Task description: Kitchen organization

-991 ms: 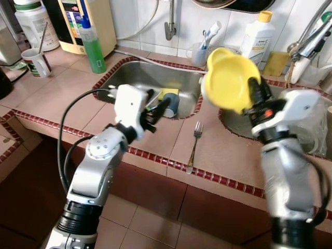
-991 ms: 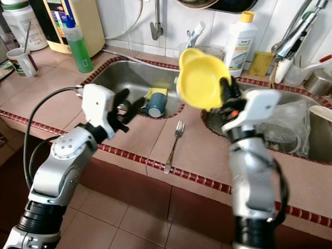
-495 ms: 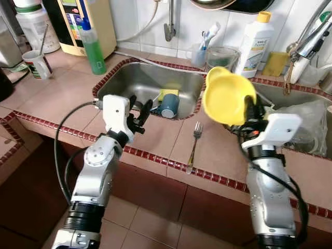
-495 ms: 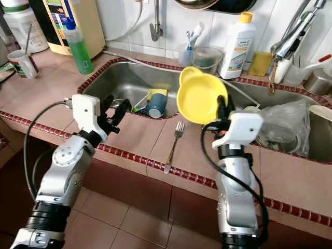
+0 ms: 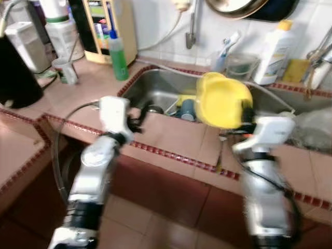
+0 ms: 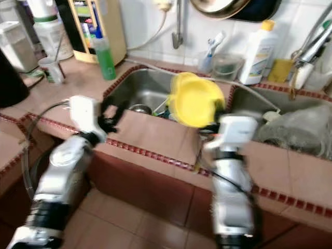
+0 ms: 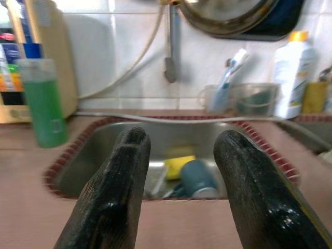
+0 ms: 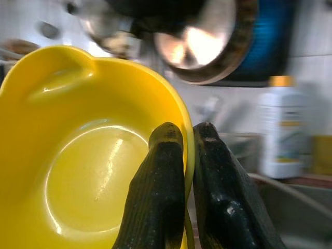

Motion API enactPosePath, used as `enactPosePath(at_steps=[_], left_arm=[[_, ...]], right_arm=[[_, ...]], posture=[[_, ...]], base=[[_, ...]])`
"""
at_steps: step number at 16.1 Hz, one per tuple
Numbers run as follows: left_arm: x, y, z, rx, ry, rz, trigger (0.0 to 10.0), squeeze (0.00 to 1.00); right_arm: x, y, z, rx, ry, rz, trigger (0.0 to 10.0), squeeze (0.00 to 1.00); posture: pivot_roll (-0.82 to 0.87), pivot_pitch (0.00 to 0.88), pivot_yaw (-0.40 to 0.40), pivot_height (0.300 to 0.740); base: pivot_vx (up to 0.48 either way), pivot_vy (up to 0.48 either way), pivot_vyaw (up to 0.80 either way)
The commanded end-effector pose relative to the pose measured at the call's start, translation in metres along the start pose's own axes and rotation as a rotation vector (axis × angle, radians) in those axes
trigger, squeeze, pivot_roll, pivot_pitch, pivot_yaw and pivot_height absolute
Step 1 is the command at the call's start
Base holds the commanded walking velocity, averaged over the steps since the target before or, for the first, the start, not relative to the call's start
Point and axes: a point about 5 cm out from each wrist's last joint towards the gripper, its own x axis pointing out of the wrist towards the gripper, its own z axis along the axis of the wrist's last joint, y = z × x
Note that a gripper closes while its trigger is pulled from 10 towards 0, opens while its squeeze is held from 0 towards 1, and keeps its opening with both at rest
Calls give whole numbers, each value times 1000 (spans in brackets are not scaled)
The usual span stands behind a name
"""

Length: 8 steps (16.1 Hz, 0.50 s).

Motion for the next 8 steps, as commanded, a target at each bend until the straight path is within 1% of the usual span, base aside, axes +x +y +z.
enactPosePath(at_steps=[1, 4, 6, 8], left_arm=[[4, -10, 1, -4, -11, -30, 10000, 0], [4, -12, 1, 5, -11, -43, 10000, 0], [4, -14, -1, -14, 9, -51, 10000, 0], [5, -16, 0, 6, 4, -70, 10000, 0]], right_arm=[[1, -11, 1, -18, -5, -30, 10000, 0], [2, -11, 1, -24, -4, -25, 10000, 0], [2, -11, 1, -24, -2, -22, 10000, 0], [3, -12, 0, -26, 3, -25, 10000, 0]], posture=[[-67, 7, 53, 740], [-66, 8, 52, 740], [-65, 7, 51, 740], [-65, 7, 51, 740]], base=[[0, 270, -800], [0, 0, -796], [0, 0, -781], [0, 0, -775]])
